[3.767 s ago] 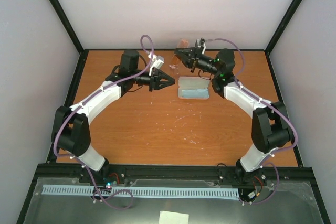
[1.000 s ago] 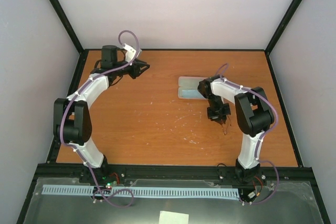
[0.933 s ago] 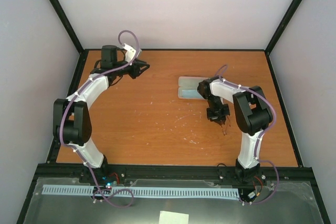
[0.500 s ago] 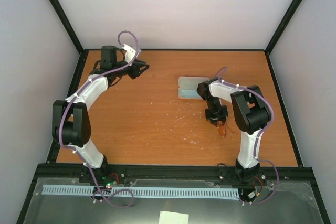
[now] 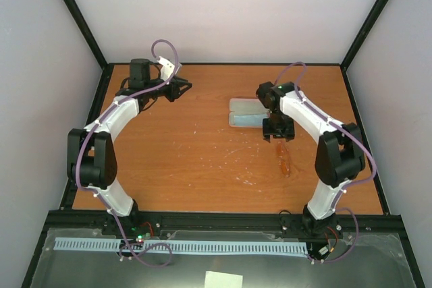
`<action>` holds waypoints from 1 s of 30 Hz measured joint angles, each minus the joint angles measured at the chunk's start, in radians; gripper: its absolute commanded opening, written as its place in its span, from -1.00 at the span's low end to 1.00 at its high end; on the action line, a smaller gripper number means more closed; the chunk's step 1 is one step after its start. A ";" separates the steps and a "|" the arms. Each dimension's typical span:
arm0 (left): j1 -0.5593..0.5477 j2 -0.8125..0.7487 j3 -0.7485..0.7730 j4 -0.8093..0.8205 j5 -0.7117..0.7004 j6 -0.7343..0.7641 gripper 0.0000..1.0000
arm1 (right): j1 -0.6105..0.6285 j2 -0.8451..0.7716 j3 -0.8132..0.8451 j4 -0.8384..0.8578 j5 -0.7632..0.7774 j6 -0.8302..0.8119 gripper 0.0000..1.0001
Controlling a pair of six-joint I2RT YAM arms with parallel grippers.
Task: Organize the sunglasses
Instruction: Place the sunglasses at the center of the board, then pick up the sunglasses from the center of the board.
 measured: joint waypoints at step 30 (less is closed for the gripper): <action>0.000 0.000 0.000 -0.043 -0.028 0.023 -0.46 | -0.152 0.056 -0.259 0.175 -0.130 -0.063 0.54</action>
